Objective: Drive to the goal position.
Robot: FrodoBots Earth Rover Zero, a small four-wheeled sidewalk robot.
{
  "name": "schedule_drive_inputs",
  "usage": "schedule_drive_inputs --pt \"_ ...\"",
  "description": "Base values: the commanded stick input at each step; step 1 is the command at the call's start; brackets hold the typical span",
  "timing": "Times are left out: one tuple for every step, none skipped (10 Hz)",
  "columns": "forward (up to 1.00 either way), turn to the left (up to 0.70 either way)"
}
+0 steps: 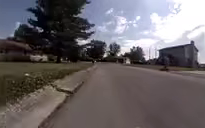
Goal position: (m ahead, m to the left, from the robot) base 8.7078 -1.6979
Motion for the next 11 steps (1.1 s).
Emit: schedule_drive_inputs --pt "1.0 0.02" --pt "1.0 0.03" --pt "1.0 0.03" --pt "1.0 0.0" --pt "1.0 0.0" --pt "1.0 0.0" --pt "1.0 0.0" --pt "1.0 0.0" --pt "1.0 0.0" --pt "1.0 0.0" --pt "1.0 0.0"
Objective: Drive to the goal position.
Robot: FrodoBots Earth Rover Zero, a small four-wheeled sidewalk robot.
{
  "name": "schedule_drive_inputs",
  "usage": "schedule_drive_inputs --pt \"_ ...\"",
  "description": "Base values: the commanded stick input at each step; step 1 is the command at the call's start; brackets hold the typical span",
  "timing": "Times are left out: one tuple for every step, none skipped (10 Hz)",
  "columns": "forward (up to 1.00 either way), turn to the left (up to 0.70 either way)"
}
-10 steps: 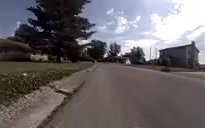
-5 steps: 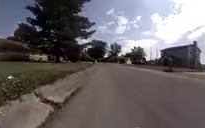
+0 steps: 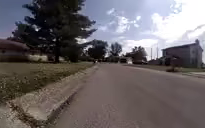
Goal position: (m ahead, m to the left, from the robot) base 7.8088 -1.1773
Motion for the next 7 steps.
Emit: schedule_drive_inputs --pt "1.0 0.0" --pt "1.0 0.0" --pt "1.0 0.0" --pt "1.0 0.0" --pt "1.0 0.0" --pt "1.0 -0.09" --pt "1.0 -0.2"
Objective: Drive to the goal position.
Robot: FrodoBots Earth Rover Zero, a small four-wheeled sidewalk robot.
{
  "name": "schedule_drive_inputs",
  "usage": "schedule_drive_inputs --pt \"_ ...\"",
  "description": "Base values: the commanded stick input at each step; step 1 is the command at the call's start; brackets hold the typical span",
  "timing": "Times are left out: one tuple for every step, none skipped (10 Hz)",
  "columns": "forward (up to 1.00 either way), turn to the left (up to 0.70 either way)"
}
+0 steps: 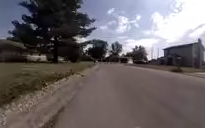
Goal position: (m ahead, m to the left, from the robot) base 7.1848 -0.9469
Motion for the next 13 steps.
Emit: schedule_drive_inputs --pt "1.0 -0.2" --pt "1.0 -0.1" --pt "1.0 0.0" --pt "1.0 0.0" --pt "1.0 0.0" --pt "1.0 0.0" --pt "1.0 0.0" --pt "1.0 0.0" --pt "1.0 0.0" --pt "1.0 0.0" --pt "1.0 0.0" --pt "1.0 0.0" --pt "1.0 0.0"
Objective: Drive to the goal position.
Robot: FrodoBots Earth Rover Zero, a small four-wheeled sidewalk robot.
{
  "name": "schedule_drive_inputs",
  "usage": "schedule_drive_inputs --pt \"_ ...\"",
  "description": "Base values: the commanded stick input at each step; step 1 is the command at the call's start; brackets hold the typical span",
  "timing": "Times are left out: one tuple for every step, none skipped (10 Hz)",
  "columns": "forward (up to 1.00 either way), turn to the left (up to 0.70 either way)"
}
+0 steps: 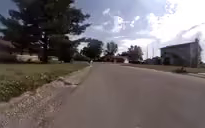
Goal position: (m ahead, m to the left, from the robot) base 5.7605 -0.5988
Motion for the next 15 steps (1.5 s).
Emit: schedule_drive_inputs --pt "1.0 0.0" --pt "1.0 0.0" --pt "1.0 0.0" --pt "1.0 0.0" --pt "1.0 0.0" --pt "1.0 0.0" --pt "1.0 0.0" --pt "1.0 0.02" --pt "1.0 0.03" --pt "1.0 0.03" --pt "1.0 0.02" --pt "1.0 0.02" --pt "1.0 0.01" --pt "1.0 0.0" --pt "1.0 0.0"
